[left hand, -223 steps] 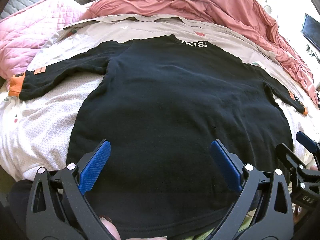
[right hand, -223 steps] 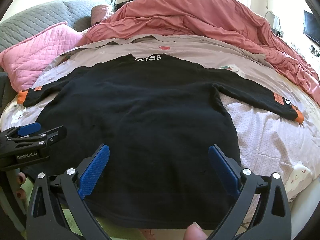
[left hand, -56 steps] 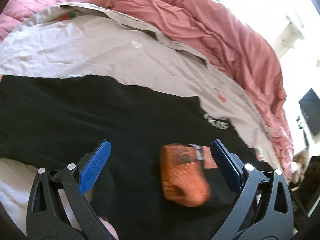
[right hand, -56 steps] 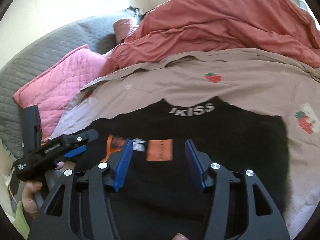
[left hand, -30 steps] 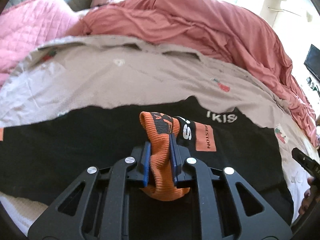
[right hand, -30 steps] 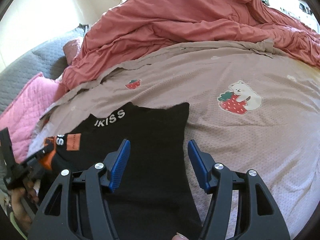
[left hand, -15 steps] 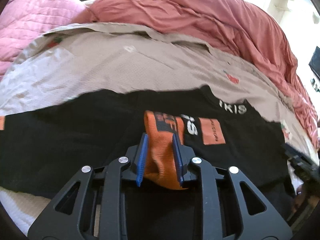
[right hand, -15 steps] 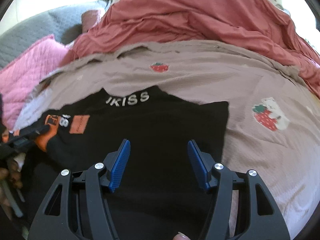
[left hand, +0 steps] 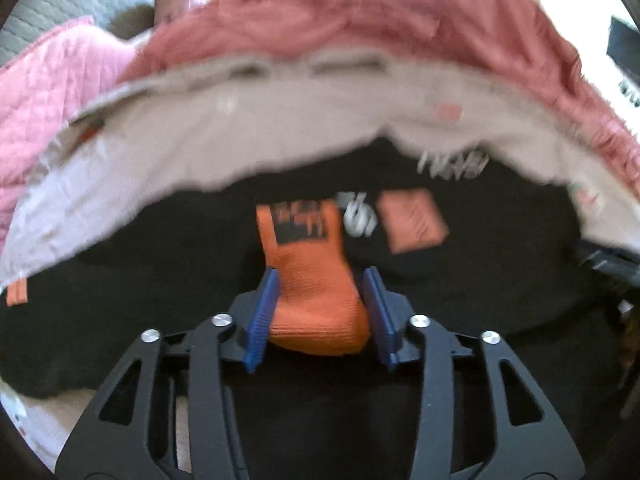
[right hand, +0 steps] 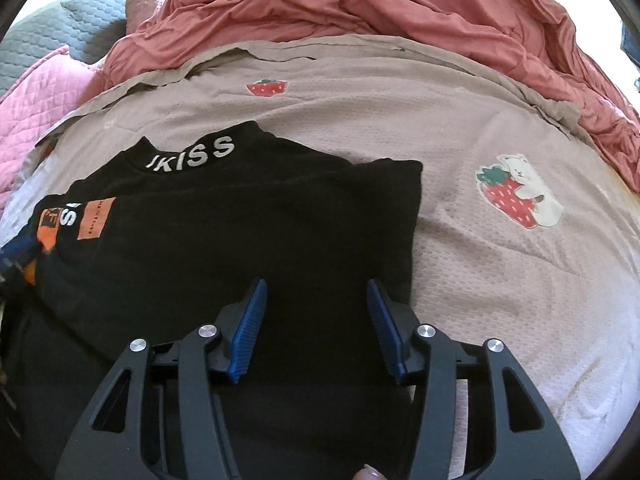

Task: Fold small clothes
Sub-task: 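Grasp the folded orange cuff with the left tool, reposition it, release, then move the left tool to the other sleeve's orange cuff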

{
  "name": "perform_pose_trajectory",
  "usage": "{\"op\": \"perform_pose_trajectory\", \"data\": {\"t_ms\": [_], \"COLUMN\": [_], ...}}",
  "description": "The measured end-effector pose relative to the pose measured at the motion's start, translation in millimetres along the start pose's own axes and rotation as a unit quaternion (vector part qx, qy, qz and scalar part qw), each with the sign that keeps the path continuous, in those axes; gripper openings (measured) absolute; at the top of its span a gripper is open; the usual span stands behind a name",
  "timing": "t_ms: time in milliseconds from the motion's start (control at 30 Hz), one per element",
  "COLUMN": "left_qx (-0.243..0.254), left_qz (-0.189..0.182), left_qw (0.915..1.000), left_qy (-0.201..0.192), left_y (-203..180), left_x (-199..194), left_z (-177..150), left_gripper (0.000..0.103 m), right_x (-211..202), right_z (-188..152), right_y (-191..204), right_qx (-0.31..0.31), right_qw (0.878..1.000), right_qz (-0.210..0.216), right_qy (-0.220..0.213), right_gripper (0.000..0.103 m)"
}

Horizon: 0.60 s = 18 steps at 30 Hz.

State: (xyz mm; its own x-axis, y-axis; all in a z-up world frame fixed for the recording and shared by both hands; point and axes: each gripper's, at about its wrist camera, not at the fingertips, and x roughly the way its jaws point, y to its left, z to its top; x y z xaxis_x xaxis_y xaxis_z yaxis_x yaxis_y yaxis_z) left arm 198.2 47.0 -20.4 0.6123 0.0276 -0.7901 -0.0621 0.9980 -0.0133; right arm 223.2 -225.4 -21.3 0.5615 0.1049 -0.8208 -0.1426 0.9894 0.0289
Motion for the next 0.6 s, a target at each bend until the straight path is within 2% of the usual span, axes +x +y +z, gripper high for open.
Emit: {"op": "perform_pose_trajectory", "data": {"t_ms": [67, 100, 133, 167, 233, 400, 567, 600], "left_qx": [-0.028, -0.046, -0.056, -0.062, -0.066, -0.066, -0.071, -0.073], "left_qz": [-0.020, -0.033, -0.042, -0.046, -0.050, -0.054, -0.052, -0.050], "left_qw": [0.9994, 0.9983, 0.9975, 0.9969, 0.9966, 0.9963, 0.9957, 0.9955], "left_qy": [0.010, 0.012, 0.010, 0.009, 0.005, -0.008, -0.030, -0.035], "left_y": [10, 17, 20, 22, 22, 20, 24, 25], "left_x": [7, 6, 5, 3, 1, -8, -23, -26], "left_z": [-2, -1, -1, -1, -2, 0, 2, 2], "left_gripper": [0.047, 0.048, 0.048, 0.048, 0.048, 0.052, 0.065, 0.070], "right_x": [0, 1, 3, 6, 2, -25, -36, -38], "right_z": [-1, -1, -2, -4, -6, -6, -7, -8], "right_y": [-6, -13, -19, -34, -50, -62, -58, -57], "right_qx": [0.008, 0.020, 0.032, 0.067, 0.109, 0.122, 0.111, 0.107], "right_qw": [1.000, 0.999, 0.998, 0.997, 0.994, 0.992, 0.993, 0.993], "right_qz": [-0.006, -0.028, -0.049, -0.043, -0.004, 0.012, 0.018, 0.019], "right_qy": [0.000, 0.001, 0.006, 0.011, 0.010, -0.031, -0.042, -0.044], "right_gripper": [0.050, 0.053, 0.064, 0.084, 0.082, 0.083, 0.083, 0.083]}}
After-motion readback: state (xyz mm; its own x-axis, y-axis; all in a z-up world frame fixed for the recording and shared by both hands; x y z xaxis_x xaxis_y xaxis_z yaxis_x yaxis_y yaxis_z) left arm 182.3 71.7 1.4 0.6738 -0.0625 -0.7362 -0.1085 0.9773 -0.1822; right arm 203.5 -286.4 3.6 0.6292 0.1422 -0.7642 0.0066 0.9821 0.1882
